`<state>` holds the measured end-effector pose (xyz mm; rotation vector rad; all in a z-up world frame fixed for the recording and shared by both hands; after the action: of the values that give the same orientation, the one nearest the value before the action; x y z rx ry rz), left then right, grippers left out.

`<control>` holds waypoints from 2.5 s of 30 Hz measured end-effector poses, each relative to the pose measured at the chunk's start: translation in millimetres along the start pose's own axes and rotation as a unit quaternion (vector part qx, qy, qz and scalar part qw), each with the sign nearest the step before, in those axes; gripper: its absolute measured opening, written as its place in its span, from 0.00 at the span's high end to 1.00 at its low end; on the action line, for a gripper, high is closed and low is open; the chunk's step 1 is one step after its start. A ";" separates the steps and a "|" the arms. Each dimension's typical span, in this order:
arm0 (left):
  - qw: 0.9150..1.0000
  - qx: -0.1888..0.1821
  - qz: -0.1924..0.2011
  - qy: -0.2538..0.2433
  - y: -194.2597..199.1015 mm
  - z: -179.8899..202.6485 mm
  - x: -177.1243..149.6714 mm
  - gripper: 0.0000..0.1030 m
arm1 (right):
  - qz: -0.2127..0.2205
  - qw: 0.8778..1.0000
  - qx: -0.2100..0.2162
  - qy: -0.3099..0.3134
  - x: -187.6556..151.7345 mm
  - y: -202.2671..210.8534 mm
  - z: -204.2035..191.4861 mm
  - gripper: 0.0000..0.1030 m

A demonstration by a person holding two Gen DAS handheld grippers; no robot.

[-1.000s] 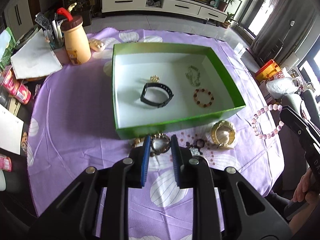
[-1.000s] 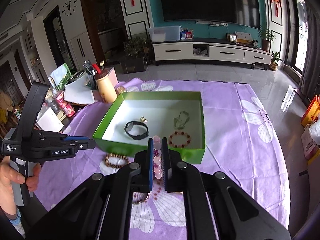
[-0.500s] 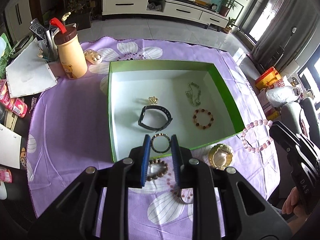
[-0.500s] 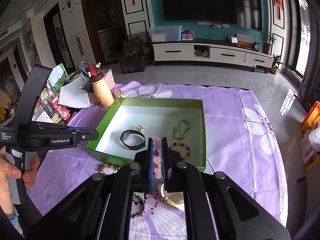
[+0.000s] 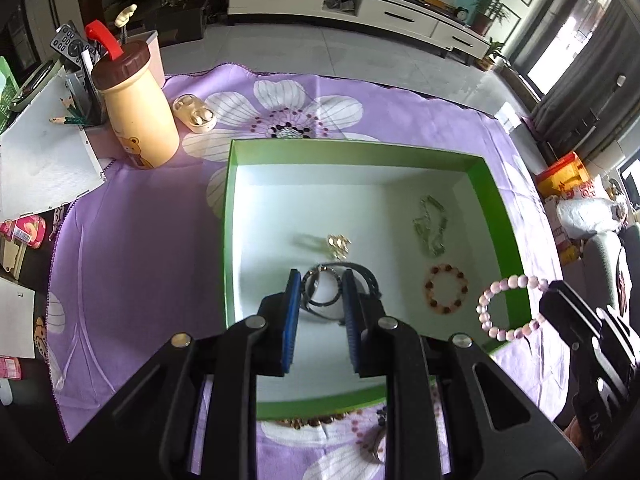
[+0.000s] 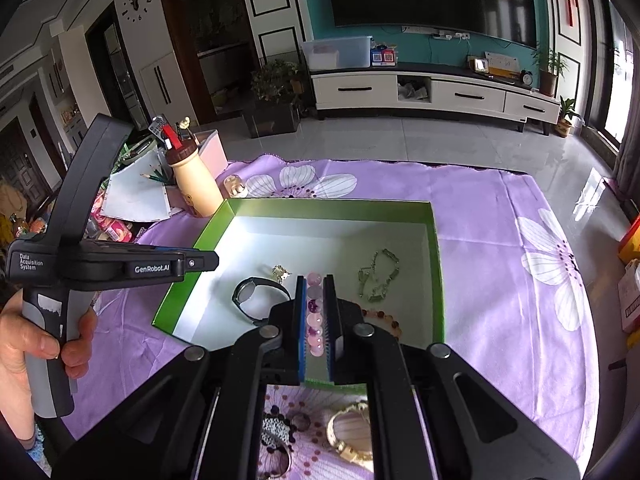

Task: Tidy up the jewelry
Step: 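Carry the silver ring and pink bead bracelet over the green box with both tools, then open both tools to drop the ring and pink bracelet into the box, then move the left tool to the wooden bead bracelet while the right tool reaches the silver bangle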

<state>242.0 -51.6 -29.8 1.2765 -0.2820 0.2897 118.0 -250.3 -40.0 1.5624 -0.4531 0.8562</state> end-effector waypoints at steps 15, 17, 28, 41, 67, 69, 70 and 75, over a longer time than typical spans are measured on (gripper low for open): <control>0.998 0.058 -0.019 0.015 -54.5 -8.3 25.1 0.80 | -0.050 0.998 0.022 -0.031 9.4 -81.1 1.5 0.93; 0.998 0.065 -0.021 0.013 -60.5 -8.4 26.7 0.80 | -0.055 0.997 0.029 -0.041 10.1 -89.0 1.6 0.93; 0.994 0.106 -0.025 -0.016 -81.0 -3.4 29.0 0.80 | -0.106 0.992 0.026 -0.069 -3.0 -126.4 11.2 0.93; 0.991 0.126 -0.032 -0.036 -88.1 0.1 33.6 0.80 | -0.127 0.990 0.001 -0.065 -10.4 -131.4 19.1 0.92; 0.999 -0.002 0.037 -0.026 18.6 3.3 -17.4 0.14 | -0.015 0.996 0.034 -0.081 -54.4 -0.2 2.9 0.51; 0.999 -0.009 0.042 -0.027 32.0 0.0 -30.9 0.11 | -0.016 0.996 0.037 -0.076 -61.2 12.0 -2.1 0.48; 0.999 -0.012 0.041 -0.029 38.1 -3.0 -39.9 0.11 | -0.018 0.996 0.038 -0.073 -64.0 16.2 -4.4 0.47; 0.999 -0.010 0.028 -0.034 50.0 -21.9 -85.3 0.11 | -0.036 0.997 0.034 -0.055 -88.6 32.6 -17.4 0.44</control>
<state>145.4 -22.1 -22.0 1.2625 -0.3780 0.2902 32.7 -256.0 -83.5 1.6836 -0.4481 0.7402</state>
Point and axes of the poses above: each gripper's, at about its wrist camera, not at the fingertips, and y roughly against the way its jaws point, z to its right, x to its top, the point moved 5 cm from there along -y, roughly the way its jaws point, and after that the axes turned 13 degrees about y, right-handed, at the moved point
